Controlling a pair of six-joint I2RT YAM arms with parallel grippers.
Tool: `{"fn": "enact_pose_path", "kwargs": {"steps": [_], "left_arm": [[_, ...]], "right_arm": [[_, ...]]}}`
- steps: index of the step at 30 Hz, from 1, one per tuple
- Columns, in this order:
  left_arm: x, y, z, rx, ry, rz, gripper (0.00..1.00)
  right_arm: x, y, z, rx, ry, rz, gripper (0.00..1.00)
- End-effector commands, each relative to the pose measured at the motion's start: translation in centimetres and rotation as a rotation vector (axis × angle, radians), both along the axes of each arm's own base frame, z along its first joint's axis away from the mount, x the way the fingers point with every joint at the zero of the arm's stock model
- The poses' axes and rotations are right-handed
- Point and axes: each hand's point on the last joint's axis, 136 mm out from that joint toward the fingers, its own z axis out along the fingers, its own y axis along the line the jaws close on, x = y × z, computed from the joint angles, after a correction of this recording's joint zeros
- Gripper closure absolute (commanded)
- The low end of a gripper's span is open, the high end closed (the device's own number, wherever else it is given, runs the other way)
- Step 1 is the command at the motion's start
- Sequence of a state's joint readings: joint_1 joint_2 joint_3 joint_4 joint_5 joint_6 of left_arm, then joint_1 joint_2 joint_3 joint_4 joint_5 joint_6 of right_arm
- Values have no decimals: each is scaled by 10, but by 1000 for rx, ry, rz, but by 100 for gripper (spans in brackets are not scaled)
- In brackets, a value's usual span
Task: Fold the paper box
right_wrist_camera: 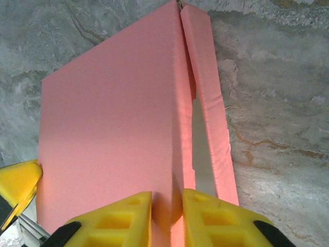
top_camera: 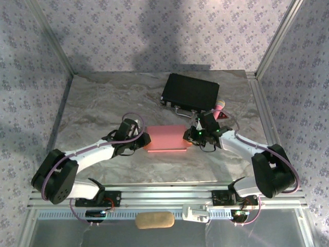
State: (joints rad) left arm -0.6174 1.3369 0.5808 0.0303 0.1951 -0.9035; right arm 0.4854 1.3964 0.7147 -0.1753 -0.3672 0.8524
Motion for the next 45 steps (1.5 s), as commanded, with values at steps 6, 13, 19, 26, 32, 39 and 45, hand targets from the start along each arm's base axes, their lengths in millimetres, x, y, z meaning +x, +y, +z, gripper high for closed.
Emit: {"fn": "enact_pose_path", "kwargs": {"steps": [6,13,19,26,32,39,45], "left_arm": [[-6,-3,-11,16,11,-23,86],[-10,9,-19,110,18,-29,88],[-8,15,-4,151,-18,-21,70],[-8,33,28,184,-108,18,43],[0,5,16,64,-97,-60,45],[0,5,-20,119,-9,-58,66],[-4,10,-37,120,9,-34,80]], "right_arm": [[-6,1,-18,-56,14,26,85],[-8,-6,-23,-167,-7,46,86],[-7,-7,-19,-224,-30,59,87],[-6,-6,-18,-248,-39,71,87],[-7,-3,-21,-249,-33,78,88],[-8,-2,-19,-254,-36,83,88],[-7,-5,-17,-265,-38,90,87]]}}
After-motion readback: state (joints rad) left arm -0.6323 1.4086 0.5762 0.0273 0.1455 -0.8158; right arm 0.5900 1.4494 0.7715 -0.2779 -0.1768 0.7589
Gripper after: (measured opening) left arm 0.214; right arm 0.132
